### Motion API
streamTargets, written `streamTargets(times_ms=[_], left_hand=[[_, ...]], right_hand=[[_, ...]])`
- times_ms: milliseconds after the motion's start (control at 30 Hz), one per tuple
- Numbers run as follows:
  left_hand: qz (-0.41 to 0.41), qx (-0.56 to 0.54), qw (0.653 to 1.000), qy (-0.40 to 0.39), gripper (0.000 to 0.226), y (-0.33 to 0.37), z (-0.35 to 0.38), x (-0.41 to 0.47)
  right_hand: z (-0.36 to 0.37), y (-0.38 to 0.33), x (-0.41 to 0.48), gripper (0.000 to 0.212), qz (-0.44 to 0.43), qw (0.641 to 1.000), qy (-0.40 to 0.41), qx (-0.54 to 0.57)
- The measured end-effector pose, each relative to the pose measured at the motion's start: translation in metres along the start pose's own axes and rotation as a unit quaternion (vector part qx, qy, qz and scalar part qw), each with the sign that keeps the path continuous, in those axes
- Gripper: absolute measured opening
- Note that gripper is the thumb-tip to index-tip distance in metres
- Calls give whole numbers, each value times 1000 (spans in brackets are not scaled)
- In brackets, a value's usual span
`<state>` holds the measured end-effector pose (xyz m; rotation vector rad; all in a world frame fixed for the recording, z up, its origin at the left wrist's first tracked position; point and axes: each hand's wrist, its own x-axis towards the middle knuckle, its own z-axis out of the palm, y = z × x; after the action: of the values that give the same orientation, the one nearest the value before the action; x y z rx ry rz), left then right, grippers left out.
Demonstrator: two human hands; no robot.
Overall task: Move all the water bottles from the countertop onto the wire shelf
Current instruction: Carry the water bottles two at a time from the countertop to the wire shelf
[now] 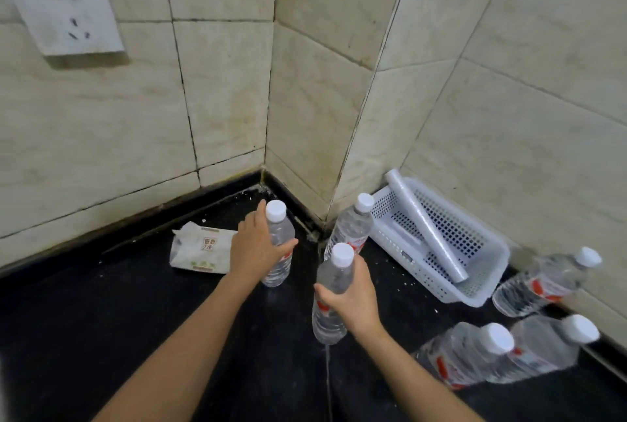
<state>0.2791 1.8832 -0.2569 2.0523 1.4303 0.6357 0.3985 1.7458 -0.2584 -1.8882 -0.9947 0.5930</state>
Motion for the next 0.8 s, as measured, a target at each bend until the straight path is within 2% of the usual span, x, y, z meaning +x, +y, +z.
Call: streamTargets(times_ms=[133, 200, 533, 667, 800], left_hand=[[9, -84, 996, 15, 69, -8, 12, 5], [12, -96, 995, 19, 66, -11, 15, 4], [39, -18, 999, 25, 70, -8, -1, -22], [93, 14, 995, 25, 65, -4, -16, -56], [106, 11, 994, 9, 62, 4, -26, -103]], right_hand=[[9, -6, 6, 66, 1, 1000, 10, 10], [13, -7, 3, 65, 8, 1000, 18, 14], [6, -7, -26, 64, 38, 997, 60, 15], [-6, -4, -54, 63, 52, 995, 86, 29], [-26, 0, -95, 64, 67, 992, 97, 37]])
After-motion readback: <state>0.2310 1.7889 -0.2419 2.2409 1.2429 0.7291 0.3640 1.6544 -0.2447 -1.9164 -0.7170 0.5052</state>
